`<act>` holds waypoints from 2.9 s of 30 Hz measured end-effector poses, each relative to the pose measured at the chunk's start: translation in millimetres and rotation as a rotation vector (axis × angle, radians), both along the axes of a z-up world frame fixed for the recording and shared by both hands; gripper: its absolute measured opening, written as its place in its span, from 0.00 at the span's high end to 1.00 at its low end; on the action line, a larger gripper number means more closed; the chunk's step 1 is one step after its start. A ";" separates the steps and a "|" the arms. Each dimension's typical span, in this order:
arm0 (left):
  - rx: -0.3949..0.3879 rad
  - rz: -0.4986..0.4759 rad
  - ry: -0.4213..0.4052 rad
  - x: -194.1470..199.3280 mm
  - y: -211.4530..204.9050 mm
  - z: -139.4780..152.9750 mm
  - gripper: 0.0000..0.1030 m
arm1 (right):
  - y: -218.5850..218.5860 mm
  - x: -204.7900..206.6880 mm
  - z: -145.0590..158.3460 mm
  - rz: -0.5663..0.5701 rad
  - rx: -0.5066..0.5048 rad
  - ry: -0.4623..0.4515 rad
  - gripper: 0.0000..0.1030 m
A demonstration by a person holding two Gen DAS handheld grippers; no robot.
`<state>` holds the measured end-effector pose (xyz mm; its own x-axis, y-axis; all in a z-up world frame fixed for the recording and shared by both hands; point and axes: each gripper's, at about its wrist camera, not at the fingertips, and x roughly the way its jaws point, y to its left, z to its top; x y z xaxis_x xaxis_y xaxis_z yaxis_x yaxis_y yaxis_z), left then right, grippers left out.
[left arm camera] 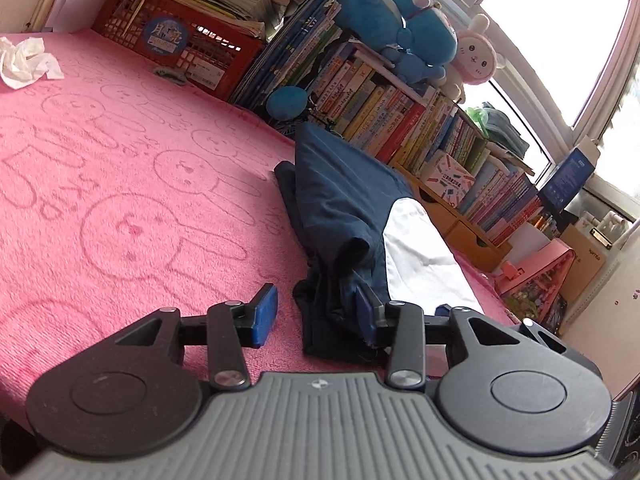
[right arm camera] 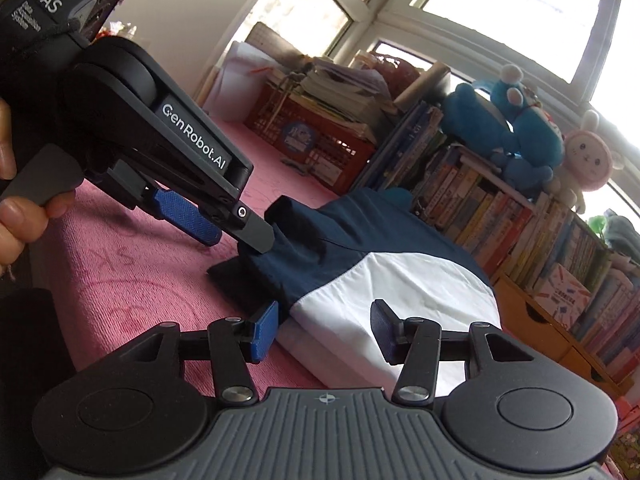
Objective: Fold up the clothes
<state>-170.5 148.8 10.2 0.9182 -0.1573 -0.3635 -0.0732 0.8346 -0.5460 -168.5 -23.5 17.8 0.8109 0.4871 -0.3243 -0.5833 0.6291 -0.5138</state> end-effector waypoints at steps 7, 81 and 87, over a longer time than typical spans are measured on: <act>-0.121 -0.102 -0.065 6.1 29.7 24.4 0.57 | 24.3 -1.2 -2.6 0.028 -0.063 -0.069 0.48; -0.274 -0.172 0.072 143.6 113.9 11.0 0.54 | 54.8 59.9 20.2 -0.114 -0.022 -0.036 0.70; -0.322 -0.210 0.096 88.6 104.7 -7.6 0.52 | 31.0 28.8 30.6 -0.079 -0.011 -0.041 0.46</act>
<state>-81.9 253.5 2.6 0.8182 -0.4583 -0.3472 0.0179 0.6239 -0.7813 -139.8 7.5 48.4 0.8593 0.4178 -0.2952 -0.5106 0.6663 -0.5434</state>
